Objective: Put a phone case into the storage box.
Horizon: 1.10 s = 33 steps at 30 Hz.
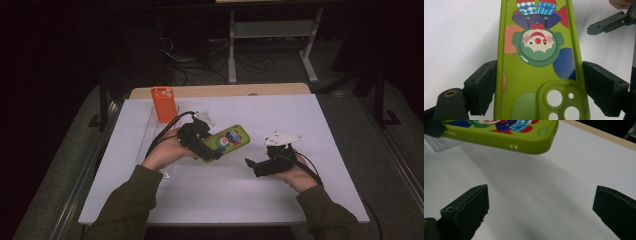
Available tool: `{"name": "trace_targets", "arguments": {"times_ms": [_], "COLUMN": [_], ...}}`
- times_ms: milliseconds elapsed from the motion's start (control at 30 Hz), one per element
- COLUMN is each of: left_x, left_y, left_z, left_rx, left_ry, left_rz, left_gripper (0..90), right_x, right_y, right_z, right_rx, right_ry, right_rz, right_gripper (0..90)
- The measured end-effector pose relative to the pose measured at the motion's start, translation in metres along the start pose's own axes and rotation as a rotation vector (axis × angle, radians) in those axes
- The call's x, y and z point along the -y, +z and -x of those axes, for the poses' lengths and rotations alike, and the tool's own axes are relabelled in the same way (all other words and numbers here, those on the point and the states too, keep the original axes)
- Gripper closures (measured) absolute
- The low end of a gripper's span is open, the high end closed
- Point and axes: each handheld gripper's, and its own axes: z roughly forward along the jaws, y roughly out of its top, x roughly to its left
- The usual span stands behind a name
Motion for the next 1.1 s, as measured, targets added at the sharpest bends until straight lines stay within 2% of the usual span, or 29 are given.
{"name": "trace_targets", "arguments": {"times_ms": [100,200,333,433,533,567,633,667,967,1100], "left_x": [0.0,0.0,0.0,0.0,-0.001,-0.001,-0.001,-0.001,0.0,0.0], "left_y": [0.001,0.001,0.002,0.002,0.003,0.004,0.004,0.003,0.004,0.005], "left_z": [0.0,0.0,0.001,0.001,0.001,0.002,0.002,0.001,0.004,0.004], "left_rx": [-0.001,0.002,0.0,0.0,0.005,0.005,0.005,0.004,0.007,0.004], "left_ry": [-0.009,0.0,0.006,0.015,0.027,0.023,0.037,0.053,0.024,0.039], "left_rz": [-0.001,-0.013,-0.013,-0.015,-0.03,-0.021,-0.015,-0.03,-0.024,-0.028], "left_gripper": [16.1,16.1,16.1,16.1,16.1,16.1,16.2,16.1,16.1,16.1], "right_x": [-0.005,-0.008,-0.008,-0.007,-0.006,-0.006,-0.006,-0.006,-0.006,-0.005], "right_y": [0.007,0.013,0.019,0.019,0.017,0.017,0.015,0.015,0.012,0.013], "right_z": [-0.001,-0.002,-0.005,-0.008,-0.011,-0.012,-0.014,-0.015,-0.021,-0.024], "right_rx": [-0.008,-0.011,-0.005,0.013,0.037,0.044,0.056,0.065,0.128,0.163], "right_ry": [-0.017,-0.031,-0.074,-0.111,-0.154,-0.164,-0.187,-0.202,-0.341,-0.393], "right_rz": [-0.004,-0.001,-0.012,-0.019,-0.005,-0.002,0.005,0.009,0.042,0.042], "right_gripper": [0.0,0.0,0.0,0.0,0.0,0.0,0.0,0.0,0.0,0.0]}}
